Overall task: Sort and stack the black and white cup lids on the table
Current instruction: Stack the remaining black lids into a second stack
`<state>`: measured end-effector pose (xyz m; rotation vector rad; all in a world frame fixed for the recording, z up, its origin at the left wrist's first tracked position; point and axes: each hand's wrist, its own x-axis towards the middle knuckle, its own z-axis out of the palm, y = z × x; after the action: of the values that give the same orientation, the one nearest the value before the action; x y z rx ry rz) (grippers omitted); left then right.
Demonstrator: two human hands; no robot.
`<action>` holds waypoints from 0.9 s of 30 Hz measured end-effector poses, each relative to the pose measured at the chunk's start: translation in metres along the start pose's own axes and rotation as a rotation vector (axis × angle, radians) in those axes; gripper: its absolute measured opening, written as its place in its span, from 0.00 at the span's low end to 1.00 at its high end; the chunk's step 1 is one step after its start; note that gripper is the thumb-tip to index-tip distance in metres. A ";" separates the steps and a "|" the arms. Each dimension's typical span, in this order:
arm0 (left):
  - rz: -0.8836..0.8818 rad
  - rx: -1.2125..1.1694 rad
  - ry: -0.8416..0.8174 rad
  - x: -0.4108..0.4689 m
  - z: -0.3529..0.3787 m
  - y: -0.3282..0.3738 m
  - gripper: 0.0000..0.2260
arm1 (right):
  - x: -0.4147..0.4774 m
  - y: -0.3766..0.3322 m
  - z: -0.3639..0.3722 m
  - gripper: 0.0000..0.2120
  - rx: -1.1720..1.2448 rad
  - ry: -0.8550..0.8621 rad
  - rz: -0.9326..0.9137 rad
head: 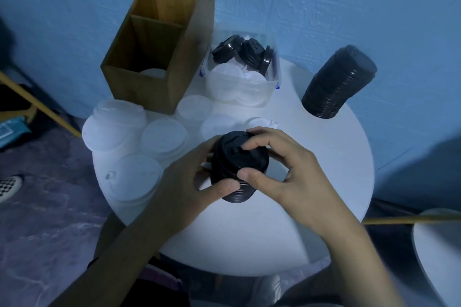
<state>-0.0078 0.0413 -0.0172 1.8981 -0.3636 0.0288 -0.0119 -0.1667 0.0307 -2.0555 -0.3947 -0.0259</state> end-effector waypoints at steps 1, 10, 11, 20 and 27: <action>-0.003 0.015 -0.005 0.000 0.000 0.000 0.27 | 0.001 0.000 -0.001 0.15 -0.004 -0.018 0.002; -0.048 0.065 -0.024 0.002 0.001 -0.002 0.29 | 0.008 -0.003 -0.011 0.23 -0.144 -0.138 0.020; -0.051 0.064 -0.022 0.002 0.000 -0.003 0.30 | 0.008 -0.004 -0.012 0.23 -0.148 -0.153 0.022; -0.071 0.072 -0.046 0.003 -0.001 -0.001 0.31 | 0.016 -0.010 -0.021 0.22 -0.189 -0.264 0.013; -0.072 0.072 -0.049 0.003 0.000 -0.002 0.30 | 0.015 -0.006 -0.018 0.24 -0.143 -0.237 0.037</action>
<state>-0.0040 0.0414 -0.0181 1.9842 -0.3311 -0.0528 0.0031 -0.1752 0.0470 -2.2148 -0.5127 0.2198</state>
